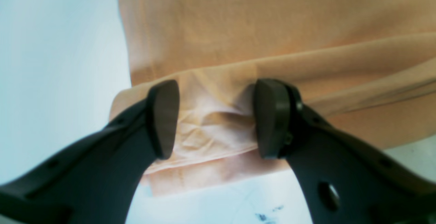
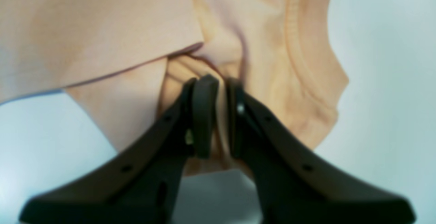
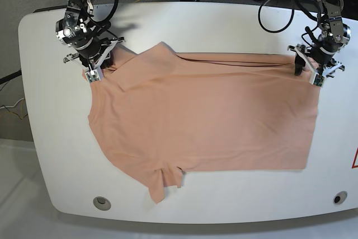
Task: Fold the T-shirt properly
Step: 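Keep pulling both edges toward the robot to straighten the shirt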
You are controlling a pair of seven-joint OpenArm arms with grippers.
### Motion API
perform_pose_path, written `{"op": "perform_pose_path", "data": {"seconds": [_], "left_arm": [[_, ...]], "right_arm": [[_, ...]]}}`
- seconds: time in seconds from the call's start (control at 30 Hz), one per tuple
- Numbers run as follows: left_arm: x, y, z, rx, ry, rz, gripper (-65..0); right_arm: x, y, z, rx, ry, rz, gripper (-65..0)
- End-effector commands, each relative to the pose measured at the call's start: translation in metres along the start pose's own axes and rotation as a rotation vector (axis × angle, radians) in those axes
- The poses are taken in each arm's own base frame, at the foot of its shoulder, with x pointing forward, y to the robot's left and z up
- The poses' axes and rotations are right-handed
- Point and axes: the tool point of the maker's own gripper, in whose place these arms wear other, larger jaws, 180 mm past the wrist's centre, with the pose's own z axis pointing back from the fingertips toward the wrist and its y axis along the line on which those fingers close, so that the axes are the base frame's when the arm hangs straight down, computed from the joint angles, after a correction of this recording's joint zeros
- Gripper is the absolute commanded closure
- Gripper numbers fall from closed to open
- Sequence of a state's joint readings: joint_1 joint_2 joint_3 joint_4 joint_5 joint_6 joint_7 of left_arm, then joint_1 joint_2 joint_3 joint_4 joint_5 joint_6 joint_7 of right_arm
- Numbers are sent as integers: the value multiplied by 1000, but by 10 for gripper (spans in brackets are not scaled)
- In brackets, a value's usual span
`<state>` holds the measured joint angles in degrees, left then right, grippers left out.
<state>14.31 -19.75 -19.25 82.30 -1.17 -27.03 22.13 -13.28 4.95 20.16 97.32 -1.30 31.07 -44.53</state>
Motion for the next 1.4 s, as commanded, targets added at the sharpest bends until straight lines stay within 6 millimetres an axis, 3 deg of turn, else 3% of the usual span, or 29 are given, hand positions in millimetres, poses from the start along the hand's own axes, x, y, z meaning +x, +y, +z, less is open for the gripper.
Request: {"op": "perform_pose_path", "data": {"seconds": [0.0, 0.17, 0.4, 0.8, 1.1, 1.37], "left_arm": [[-35, 15, 5, 58, 163, -63, -330], [-33, 6, 2, 45, 153, -48, -330], [-37, -8, 1, 28, 156, -25, -330], [-90, -47, 16, -38, 253, 22, -330], [-122, -60, 32, -64, 322, 28, -330], [-145, -84, 43, -97, 367, 61, -330]], "right_arm": [[-33, -13, 4, -63, 155, 41, -83], [-34, -12, 5, -63, 157, 39, -83], [-55, -11, 10, -60, 200, 40, -83], [-85, -3, 17, -42, 261, 39, -83], [-103, -2, 23, -40, 298, 39, -83], [-124, -35, 40, -127, 313, -41, -83]]}}
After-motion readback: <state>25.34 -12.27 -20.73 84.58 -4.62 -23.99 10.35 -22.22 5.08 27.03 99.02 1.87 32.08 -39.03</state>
